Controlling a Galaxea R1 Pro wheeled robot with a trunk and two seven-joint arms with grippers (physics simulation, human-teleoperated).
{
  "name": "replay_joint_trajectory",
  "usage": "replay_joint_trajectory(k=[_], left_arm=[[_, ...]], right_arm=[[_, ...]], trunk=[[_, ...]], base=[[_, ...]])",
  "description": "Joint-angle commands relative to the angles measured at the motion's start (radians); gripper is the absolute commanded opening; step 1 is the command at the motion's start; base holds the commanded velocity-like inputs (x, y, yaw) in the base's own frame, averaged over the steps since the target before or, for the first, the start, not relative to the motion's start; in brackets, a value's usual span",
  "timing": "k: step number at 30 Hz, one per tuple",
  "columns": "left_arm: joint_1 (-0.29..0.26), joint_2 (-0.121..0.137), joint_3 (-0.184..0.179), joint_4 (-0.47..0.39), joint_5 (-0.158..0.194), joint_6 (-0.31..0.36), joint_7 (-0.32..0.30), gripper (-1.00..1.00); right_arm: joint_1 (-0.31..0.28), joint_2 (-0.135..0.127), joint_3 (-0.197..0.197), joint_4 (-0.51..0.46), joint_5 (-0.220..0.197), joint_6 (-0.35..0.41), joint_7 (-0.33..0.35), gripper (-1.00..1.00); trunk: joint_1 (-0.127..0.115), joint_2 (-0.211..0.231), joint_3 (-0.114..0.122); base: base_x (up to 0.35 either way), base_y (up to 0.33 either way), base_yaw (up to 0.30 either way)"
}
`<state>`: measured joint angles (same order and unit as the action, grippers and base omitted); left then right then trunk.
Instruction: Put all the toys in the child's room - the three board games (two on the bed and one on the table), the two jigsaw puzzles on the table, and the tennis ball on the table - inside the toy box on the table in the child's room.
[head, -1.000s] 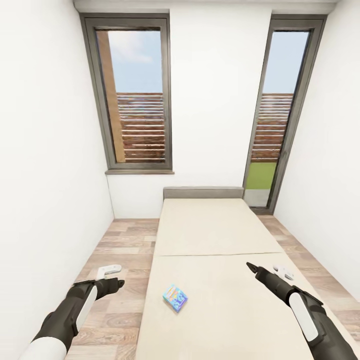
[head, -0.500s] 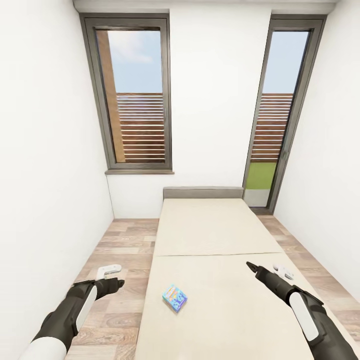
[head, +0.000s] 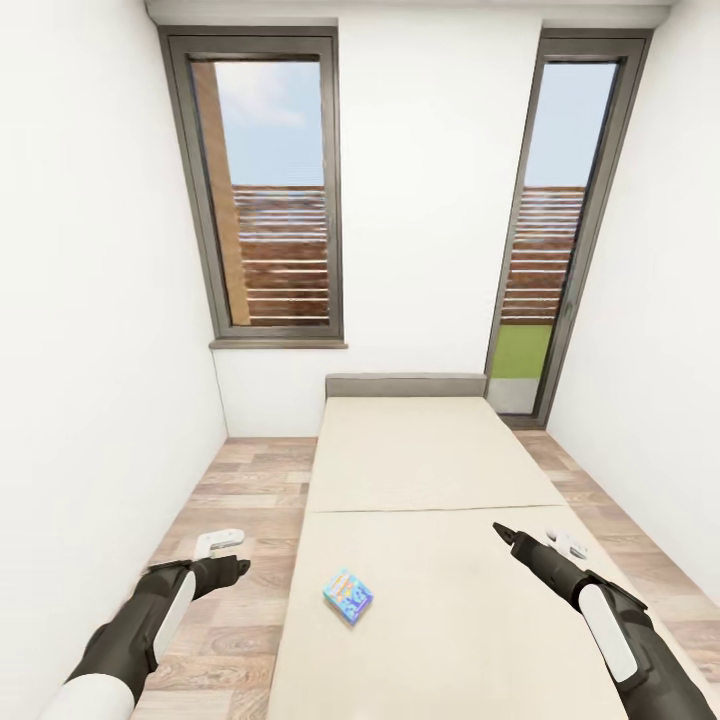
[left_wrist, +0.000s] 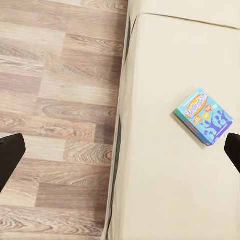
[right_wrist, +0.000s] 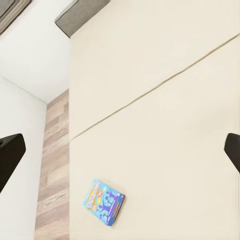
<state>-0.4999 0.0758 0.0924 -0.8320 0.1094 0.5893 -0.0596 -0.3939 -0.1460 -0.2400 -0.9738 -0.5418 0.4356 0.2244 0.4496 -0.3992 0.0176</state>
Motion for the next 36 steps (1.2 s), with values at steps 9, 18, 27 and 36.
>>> replay_joint_trajectory(k=[9,18,27,36], left_arm=[[0.0,-0.007,0.001,-0.001,0.006,0.004,0.0,1.0],[0.0,-0.007,0.0,-0.001,0.006,0.003,0.0,1.0],[0.0,-0.005,0.0,-0.001,0.006,0.003,0.0,1.0],[0.0,-0.005,0.0,-0.001,0.006,0.003,0.0,1.0]], right_arm=[[0.0,0.0,-0.001,-0.002,-0.002,0.007,0.0,1.0],[0.0,0.001,-0.001,-0.005,-0.001,0.006,-0.002,1.0],[0.0,0.002,0.0,-0.005,-0.001,0.006,-0.002,1.0],[0.0,0.001,0.001,-0.006,0.0,0.014,0.003,1.0]], trunk=[[0.0,-0.001,0.0],[0.0,-0.001,0.0],[0.0,-0.001,0.0],[0.0,-0.001,0.0]], base=[[0.0,-0.044,0.0],[0.0,-0.003,0.0],[0.0,0.0,0.0],[0.0,0.0,0.0]])
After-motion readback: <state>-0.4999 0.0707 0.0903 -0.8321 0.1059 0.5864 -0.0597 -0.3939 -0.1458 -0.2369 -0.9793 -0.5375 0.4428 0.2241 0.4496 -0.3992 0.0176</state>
